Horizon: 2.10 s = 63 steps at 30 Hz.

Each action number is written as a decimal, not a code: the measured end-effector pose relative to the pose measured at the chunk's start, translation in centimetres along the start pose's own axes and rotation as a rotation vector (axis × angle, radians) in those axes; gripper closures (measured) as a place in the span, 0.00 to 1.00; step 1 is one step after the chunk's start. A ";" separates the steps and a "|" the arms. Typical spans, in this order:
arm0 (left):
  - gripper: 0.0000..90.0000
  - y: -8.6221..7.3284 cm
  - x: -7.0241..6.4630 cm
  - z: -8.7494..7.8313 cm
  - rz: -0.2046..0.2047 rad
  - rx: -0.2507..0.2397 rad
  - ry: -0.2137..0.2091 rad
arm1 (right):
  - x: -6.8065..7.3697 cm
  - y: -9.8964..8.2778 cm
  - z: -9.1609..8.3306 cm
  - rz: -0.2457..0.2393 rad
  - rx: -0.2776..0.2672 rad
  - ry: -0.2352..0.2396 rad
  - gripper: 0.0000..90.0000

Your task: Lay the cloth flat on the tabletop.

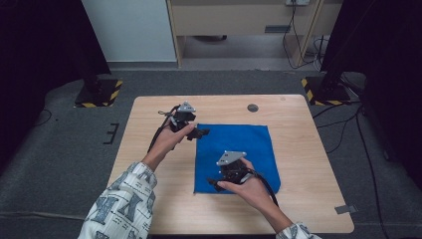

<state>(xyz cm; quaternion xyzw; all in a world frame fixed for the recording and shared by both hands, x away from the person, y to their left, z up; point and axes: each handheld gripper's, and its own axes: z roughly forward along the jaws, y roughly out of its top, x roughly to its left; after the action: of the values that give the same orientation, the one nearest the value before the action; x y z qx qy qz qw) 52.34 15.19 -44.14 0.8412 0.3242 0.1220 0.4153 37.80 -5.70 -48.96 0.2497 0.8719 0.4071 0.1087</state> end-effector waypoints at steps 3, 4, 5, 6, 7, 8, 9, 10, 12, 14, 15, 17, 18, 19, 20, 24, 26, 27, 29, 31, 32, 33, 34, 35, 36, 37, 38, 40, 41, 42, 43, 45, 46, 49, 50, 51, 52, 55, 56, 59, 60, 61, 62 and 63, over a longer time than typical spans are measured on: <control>0.09 0.5 0.1 -0.1 0.006 0.013 0.032 | 0.5 0.5 0.7 -0.009 0.002 0.012 0.24; 0.09 0.7 0.2 -0.1 0.007 0.009 0.037 | 0.6 0.6 0.9 -0.012 0.005 0.014 0.25; 0.09 0.7 0.2 -0.1 -0.001 -0.006 0.033 | 0.8 0.8 1.1 -0.014 0.001 0.016 0.27; 0.09 0.8 0.3 -0.1 -0.014 -0.014 0.035 | 1.0 0.9 1.3 -0.011 0.001 0.019 0.28; 0.09 0.9 0.4 -0.1 -0.016 -0.009 0.034 | 1.2 1.0 1.5 -0.014 0.000 0.024 0.29; 0.09 0.9 0.4 0.0 -0.016 -0.001 0.033 | 1.5 1.1 1.8 -0.020 -0.002 0.025 0.29; 0.09 0.9 0.4 0.0 -0.018 0.001 0.029 | 1.7 1.1 1.9 -0.022 0.001 0.032 0.29; 0.09 1.0 0.4 0.0 -0.018 0.005 0.043 | 2.0 1.2 2.0 -0.026 0.003 0.038 0.29; 0.09 1.0 0.4 0.1 -0.017 0.011 0.048 | 2.4 1.3 2.2 -0.034 0.006 0.041 0.30; 0.09 1.0 0.3 0.2 -0.011 0.019 0.050 | 2.6 1.4 2.3 -0.039 0.005 0.045 0.32; 0.09 1.0 0.3 0.2 -0.011 0.019 0.050 | 2.6 1.4 2.3 -0.039 0.005 0.045 0.32; 0.09 1.0 0.2 0.3 -0.005 0.022 0.048 | 2.7 1.4 2.3 -0.041 0.003 0.050 0.35; 0.09 1.1 0.1 0.3 -0.003 0.022 0.055 | 2.7 1.4 2.3 -0.035 -0.007 0.053 0.40; 0.09 1.2 0.0 0.3 -0.002 0.024 0.060 | 2.7 1.4 2.3 -0.034 -0.007 0.052 0.42; 0.09 1.3 0.0 0.4 -0.001 0.026 0.064 | 2.7 1.3 2.4 -0.033 -0.006 0.053 0.43; 0.09 1.7 -0.2 0.4 0.011 0.026 0.074 | 3.1 1.3 2.8 -0.037 -0.014 0.066 0.51; 0.09 1.9 -0.2 0.2 0.009 0.025 0.083 | 3.4 1.3 2.9 -0.049 -0.017 0.072 0.57; 0.09 2.0 -0.2 0.1 0.007 0.023 0.085 | 3.5 1.3 2.9 -0.053 -0.019 0.075 0.59; 0.09 2.0 -0.2 -0.1 0.006 0.021 0.087 | 3.8 1.4 3.0 -0.057 -0.021 0.087 0.65; 0.09 2.0 -0.2 -0.2 0.004 0.030 0.088 | 4.1 1.3 3.2 -0.063 -0.021 0.096 0.69; 0.09 2.0 -0.2 -0.3 0.007 0.033 0.088 | 4.3 1.3 3.3 -0.068 -0.015 0.098 0.70; 0.09 2.0 -0.2 -0.3 0.005 0.034 0.083 | 4.5 1.2 3.3 -0.073 -0.007 0.098 0.70; 0.09 2.0 -0.2 -0.3 0.005 0.037 0.081 | 4.7 1.0 3.4 -0.077 0.003 0.094 0.70; 0.09 2.0 -0.1 -0.3 0.006 0.038 0.085 | 4.8 0.9 3.5 -0.081 0.012 0.091 0.68; 0.09 2.0 -0.1 -0.4 0.006 0.038 0.089 | 4.9 0.7 3.7 -0.083 0.020 0.091 0.65; 0.09 2.0 0.0 -0.4 0.004 0.036 0.090 | 5.0 0.6 3.8 -0.080 0.026 0.082 0.61; 0.09 2.0 0.0 -0.4 0.002 0.033 0.088 | 5.0 0.4 4.0 -0.073 0.031 0.079 0.57; 0.09 2.0 0.1 -0.4 0.001 0.034 0.084 | 5.1 0.2 4.3 -0.059 0.036 0.057 0.46; 0.09 1.8 0.2 -0.3 -0.001 0.040 0.080 | 5.2 0.0 4.5 -0.051 0.038 0.044 0.42; 0.09 1.8 0.2 -0.2 -0.002 0.044 0.076 | 5.2 -0.2 4.6 -0.047 0.044 0.046 0.40; 0.09 1.7 0.3 -0.2 -0.003 0.042 0.074 | 5.3 -0.3 4.8 -0.048 0.054 0.040 0.40; 0.09 1.5 0.4 -0.1 -0.006 0.042 0.080 | 5.4 -0.5 5.1 -0.066 0.077 0.034 0.45; 0.09 1.5 0.4 -0.1 -0.010 0.038 0.075 | 5.4 -0.6 5.3 -0.074 0.085 0.017 0.47; 0.09 1.3 0.5 0.0 -0.016 0.038 0.067 | 5.0 -0.8 5.3 -0.041 0.074 0.014 0.56; 0.09 1.2 0.6 0.0 -0.020 0.039 0.062 | 4.9 -0.8 5.2 -0.034 0.072 0.011 0.61; 0.09 1.1 0.6 0.0 -0.022 0.038 0.060 | 4.7 -0.9 5.1 -0.032 0.071 0.005 0.67; 0.10 1.1 0.6 0.0 -0.026 0.036 0.060 | 4.6 -0.9 5.1 -0.026 0.072 0.000 0.72; 0.11 0.9 0.8 -0.1 -0.036 0.031 0.053 | 4.1 -0.8 5.0 -0.007 0.074 -0.008 0.87; 0.11 0.9 0.8 -0.1 -0.038 0.034 0.054 | 3.9 -0.8 5.0 0.001 0.072 -0.010 0.92; 0.12 0.7 1.0 0.0 -0.044 0.040 0.055 | 3.5 -0.8 5.0 0.024 0.073 -0.004 0.97; 0.12 0.6 1.1 0.0 -0.046 0.040 0.057 | 3.6 -0.7 5.0 0.020 0.065 0.000 0.97; 0.12 0.6 1.1 0.1 -0.055 0.037 0.043 | 3.9 -0.7 4.9 0.019 0.052 0.013 0.97; 0.13 0.5 1.2 0.1 -0.053 0.045 0.062 | 4.2 -0.6 4.7 0.018 0.037 0.023 0.97; 0.13 0.3 1.3 0.2 -0.055 0.048 0.066 | 4.5 -0.5 4.6 0.014 0.029 0.033 0.97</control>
<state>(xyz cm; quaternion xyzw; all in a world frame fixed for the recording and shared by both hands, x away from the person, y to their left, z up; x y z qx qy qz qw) 53.59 15.79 -44.08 0.8372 0.3635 0.1304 0.3873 35.57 -0.56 -52.21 0.2509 0.8775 0.3991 0.0878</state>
